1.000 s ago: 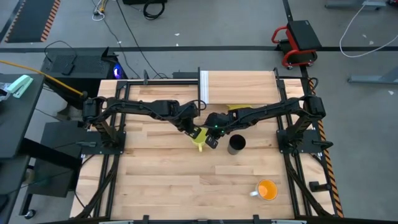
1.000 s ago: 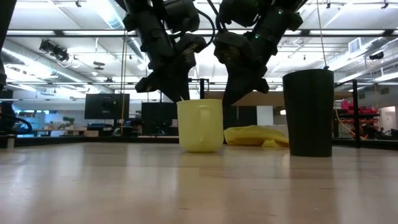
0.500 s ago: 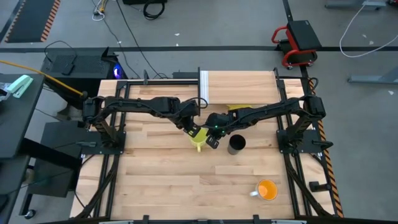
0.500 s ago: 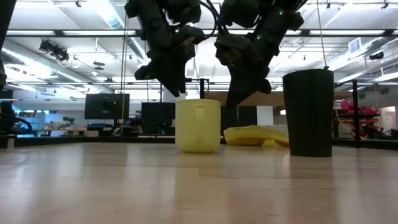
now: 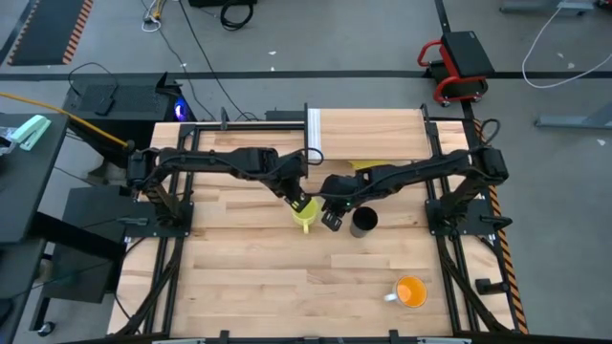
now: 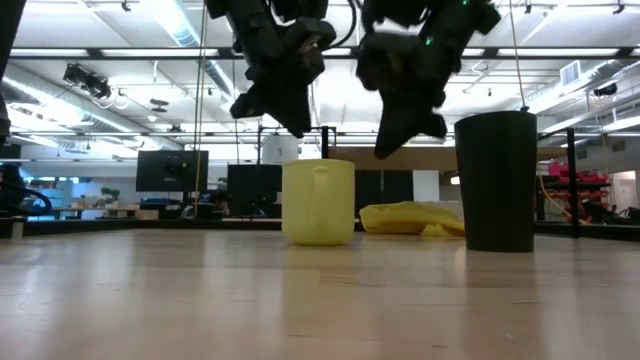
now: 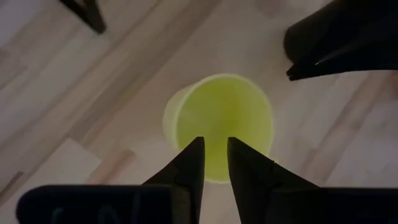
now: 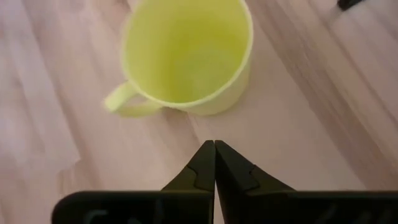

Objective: Stack small to large cups/mugs on shelf
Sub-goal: Put the yellow mug on the shelf

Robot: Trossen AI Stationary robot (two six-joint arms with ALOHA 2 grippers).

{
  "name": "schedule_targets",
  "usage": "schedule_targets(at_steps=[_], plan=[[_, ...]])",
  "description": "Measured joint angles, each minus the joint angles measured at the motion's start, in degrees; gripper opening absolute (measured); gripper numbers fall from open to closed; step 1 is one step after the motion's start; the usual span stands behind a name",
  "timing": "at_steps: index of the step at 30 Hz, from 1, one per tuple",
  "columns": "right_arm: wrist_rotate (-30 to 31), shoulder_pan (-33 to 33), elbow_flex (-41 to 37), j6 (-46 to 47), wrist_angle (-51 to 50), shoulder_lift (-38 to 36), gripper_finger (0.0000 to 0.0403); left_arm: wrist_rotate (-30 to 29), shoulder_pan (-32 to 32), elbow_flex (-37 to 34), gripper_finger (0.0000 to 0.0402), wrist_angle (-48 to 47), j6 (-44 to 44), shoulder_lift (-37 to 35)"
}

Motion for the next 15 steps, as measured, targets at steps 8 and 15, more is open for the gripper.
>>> schedule_targets(at_steps=[8,15], plan=[[4.18,0.38,0.00,0.62,-2.02,-7.58,0.0011,0.12,-0.33,0.11,0.0077,-1.72,-1.32,0.83],[5.84,0.38,-0.02,-0.39,-2.61,-8.58,0.0015,-0.90,-0.31,0.02,0.0067,-8.03,-2.16,3.13]])
